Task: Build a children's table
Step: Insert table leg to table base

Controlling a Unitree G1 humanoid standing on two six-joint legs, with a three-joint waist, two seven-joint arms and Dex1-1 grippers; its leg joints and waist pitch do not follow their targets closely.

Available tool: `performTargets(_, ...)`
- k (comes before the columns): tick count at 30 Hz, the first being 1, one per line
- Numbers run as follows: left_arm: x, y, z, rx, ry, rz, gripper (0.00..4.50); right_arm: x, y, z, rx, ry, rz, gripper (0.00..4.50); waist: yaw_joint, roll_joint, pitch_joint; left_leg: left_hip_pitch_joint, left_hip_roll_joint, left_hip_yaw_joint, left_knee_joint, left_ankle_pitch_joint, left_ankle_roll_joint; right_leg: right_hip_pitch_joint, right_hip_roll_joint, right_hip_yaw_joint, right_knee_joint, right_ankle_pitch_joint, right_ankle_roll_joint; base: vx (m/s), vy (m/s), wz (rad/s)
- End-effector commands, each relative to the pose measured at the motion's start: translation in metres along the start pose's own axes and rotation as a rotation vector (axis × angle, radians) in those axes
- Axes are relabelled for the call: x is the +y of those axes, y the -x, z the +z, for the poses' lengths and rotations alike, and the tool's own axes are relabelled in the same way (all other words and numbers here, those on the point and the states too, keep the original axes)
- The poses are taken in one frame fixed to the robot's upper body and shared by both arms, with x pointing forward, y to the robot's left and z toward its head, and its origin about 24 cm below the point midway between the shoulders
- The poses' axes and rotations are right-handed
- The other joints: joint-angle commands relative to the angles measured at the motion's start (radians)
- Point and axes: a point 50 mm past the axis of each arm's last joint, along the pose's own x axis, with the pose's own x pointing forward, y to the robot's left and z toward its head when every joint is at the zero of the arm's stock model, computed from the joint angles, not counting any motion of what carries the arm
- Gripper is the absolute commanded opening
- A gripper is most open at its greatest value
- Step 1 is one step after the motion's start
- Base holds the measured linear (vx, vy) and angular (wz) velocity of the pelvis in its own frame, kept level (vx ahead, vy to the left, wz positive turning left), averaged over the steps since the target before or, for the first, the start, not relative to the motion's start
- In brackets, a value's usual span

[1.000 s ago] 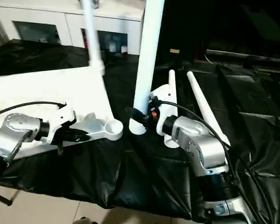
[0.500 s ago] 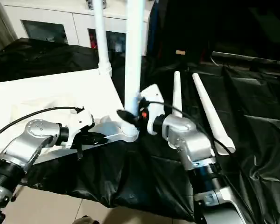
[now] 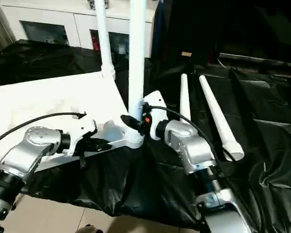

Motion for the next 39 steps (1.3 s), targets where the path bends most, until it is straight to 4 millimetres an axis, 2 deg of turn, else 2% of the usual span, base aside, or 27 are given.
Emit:
performTargets(1, -0.004, -0.003, 0.010, -0.091, 0.005, -0.015, 0.00, -0.004, 0.000, 0.001, -0.008, -0.004, -0.012, 1.89, -0.002, 0.002, -0.076, 0.013, 0.028, -0.007, -0.067, -0.126, -0.009, 0.052, -0.084, 0.054, -0.066, -0.108, -0.183, 0.000, 0.000, 0.00)
performTargets(8, -0.003, -0.002, 0.009, -0.093, 0.014, -0.001, 0.00, -0.009, 0.001, -0.013, -0.015, -0.068, -0.035, 1.89, -0.003, 0.003, -0.074, 0.014, 0.028, -0.007, -0.069, -0.141, -0.009, 0.052, -0.085, 0.055, -0.070, -0.135, -0.179, 0.000, 0.000, 0.00)
performTargets(14, -0.001, 0.001, 0.008, -0.088, 0.013, 0.021, 0.00, -0.013, 0.012, -0.026, -0.059, -0.146, -0.055, 1.88, -0.001, 0.004, -0.077, 0.013, 0.029, -0.007, -0.068, -0.132, -0.002, 0.053, -0.085, 0.054, -0.067, -0.112, -0.181, 0.000, 0.000, 0.00)
performTargets(15, 0.000, 0.001, 0.008, -0.088, 0.013, 0.027, 0.00, -0.014, 0.014, -0.029, -0.069, -0.162, -0.062, 1.88, -0.002, 0.007, -0.076, 0.013, 0.029, -0.007, -0.068, -0.134, -0.001, 0.052, -0.083, 0.054, -0.068, -0.108, -0.184, 0.000, 0.000, 0.00)
performTargets(20, 0.002, 0.001, 0.007, -0.085, 0.011, 0.039, 0.00, -0.013, 0.021, -0.039, -0.093, -0.177, -0.077, 1.88, 0.001, 0.007, -0.074, 0.014, 0.029, -0.007, -0.069, -0.149, 0.000, 0.051, -0.084, 0.054, -0.071, -0.129, -0.182, 0.000, 0.000, 0.00)
performTargets(22, 0.003, 0.002, 0.007, -0.082, 0.011, 0.046, 0.00, -0.010, 0.026, -0.044, -0.093, -0.145, -0.088, 1.88, 0.001, 0.010, -0.075, 0.014, 0.029, -0.008, -0.069, -0.153, -0.002, 0.050, -0.084, 0.053, -0.073, -0.139, -0.178, 0.000, 0.000, 0.00)
performTargets(26, 0.005, 0.002, 0.007, -0.080, 0.011, 0.051, 0.00, -0.004, 0.027, -0.044, -0.076, -0.084, -0.077, 1.88, 0.003, 0.009, -0.074, 0.015, 0.028, -0.008, -0.071, -0.159, -0.001, 0.049, -0.084, 0.053, -0.076, -0.168, -0.168, 0.000, 0.000, 0.00)
performTargets(30, 0.005, 0.003, 0.006, -0.072, 0.003, 0.054, 0.00, 0.005, 0.024, -0.045, -0.025, 0.022, -0.051, 1.88, 0.002, 0.006, -0.072, 0.013, 0.027, -0.009, -0.073, -0.173, -0.005, 0.050, -0.085, 0.054, -0.081, -0.205, -0.151, 0.000, 0.000, 0.00)
performTargets(32, 0.005, 0.003, 0.006, -0.068, 0.000, 0.053, 0.00, 0.007, 0.020, -0.045, 0.000, 0.054, -0.040, 1.88, 0.000, 0.008, -0.070, 0.016, 0.027, -0.009, -0.073, -0.193, -0.007, 0.046, -0.085, 0.054, -0.086, -0.249, -0.143, 0.000, 0.000, 0.00)
performTargets(33, 0.005, 0.003, 0.006, -0.066, -0.002, 0.051, 0.00, 0.007, 0.019, -0.045, 0.013, 0.071, -0.033, 1.88, -0.001, 0.004, -0.069, 0.015, 0.027, -0.009, -0.073, -0.195, -0.007, 0.047, -0.085, 0.054, -0.086, -0.257, -0.141, 0.000, 0.000, 0.00)
performTargets(39, 0.003, 0.002, 0.004, -0.056, -0.010, 0.039, 0.00, 0.010, 0.014, -0.048, 0.073, 0.094, 0.023, 1.88, -0.003, 0.002, -0.070, 0.015, 0.028, -0.010, -0.074, -0.189, -0.001, 0.046, -0.084, 0.054, -0.084, -0.251, -0.140, 0.000, 0.000, 0.00)
